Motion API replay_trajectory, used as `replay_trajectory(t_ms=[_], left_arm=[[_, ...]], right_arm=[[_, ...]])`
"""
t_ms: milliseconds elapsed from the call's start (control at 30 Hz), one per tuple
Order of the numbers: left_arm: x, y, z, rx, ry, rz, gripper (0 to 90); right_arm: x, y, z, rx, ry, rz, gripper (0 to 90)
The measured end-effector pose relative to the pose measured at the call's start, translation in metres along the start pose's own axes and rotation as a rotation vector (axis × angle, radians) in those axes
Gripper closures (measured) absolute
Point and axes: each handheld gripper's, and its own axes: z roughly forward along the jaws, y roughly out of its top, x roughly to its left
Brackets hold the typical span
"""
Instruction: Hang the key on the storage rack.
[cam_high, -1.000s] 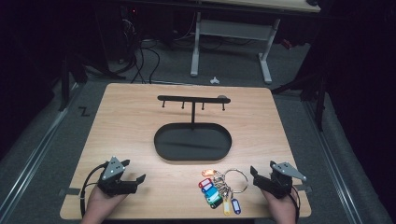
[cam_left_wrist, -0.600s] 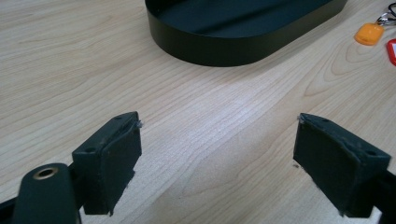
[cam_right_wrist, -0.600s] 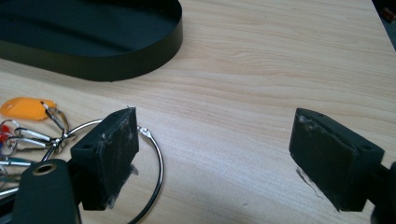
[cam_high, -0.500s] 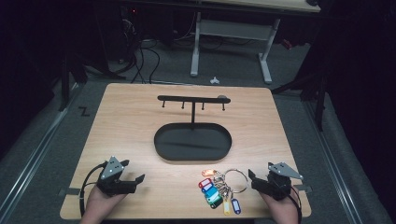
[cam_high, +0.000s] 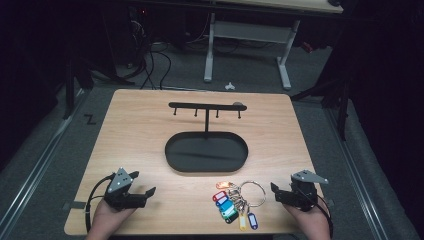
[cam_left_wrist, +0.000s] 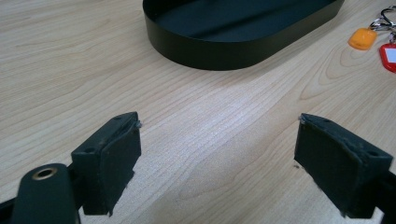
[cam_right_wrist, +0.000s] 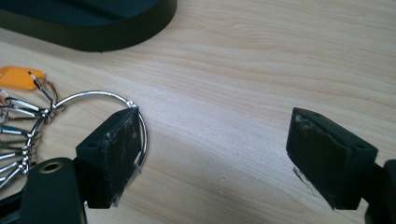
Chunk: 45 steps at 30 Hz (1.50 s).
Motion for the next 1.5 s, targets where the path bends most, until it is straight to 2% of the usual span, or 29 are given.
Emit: replay_trajectory(t_ms=[133, 267, 300, 333, 533, 833, 867, 900, 967, 1233, 1500], left_arm=[[0.000, 0.000, -0.001, 0.001, -0.001, 0.002, 15.2], [-0.001, 0.000, 0.000, 0.000, 0.001, 0.003, 15.2], [-0.001, 0.000, 0.000, 0.000, 0.001, 0.003, 15.2], [0.000, 0.000, 0.000, 0.002, 0.000, 0.004, 15.2], [0.000, 0.000, -0.001, 0.003, -0.001, 0.005, 15.2], [-0.001, 0.000, 0.000, 0.006, -0.008, 0.004, 15.3], [-0.001, 0.000, 0.000, 0.008, -0.011, 0.006, 15.3], [-0.001, 0.000, 0.000, 0.008, -0.011, 0.006, 15.3], [-0.001, 0.000, 0.000, 0.009, -0.012, 0.008, 15.4], [-0.002, 0.001, 0.001, 0.009, -0.015, 0.009, 15.3], [-0.002, 0.001, 0.001, 0.011, -0.018, 0.014, 15.4]], right_arm=[[-0.002, 0.003, -0.002, 0.033, 0.009, -0.005, 19.6], [-0.004, 0.009, -0.003, 0.094, 0.015, -0.021, 22.1], [-0.003, 0.012, -0.003, 0.121, 0.023, -0.040, 23.0], [-0.003, 0.012, -0.003, 0.121, 0.023, -0.040, 23.0], [0.003, 0.027, -0.004, 0.208, 0.052, -0.096, 27.3], [0.011, 0.045, -0.003, 0.295, 0.074, -0.122, 29.2], [0.012, 0.048, -0.002, 0.328, 0.070, -0.138, 29.4], [0.012, 0.048, -0.002, 0.328, 0.070, -0.138, 29.4], [0.013, 0.051, 0.000, 0.378, 0.065, -0.157, 29.9], [0.020, 0.062, 0.006, 0.472, 0.079, -0.206, 32.6], [0.029, 0.071, 0.020, 0.581, 0.114, -0.268, 35.6]])
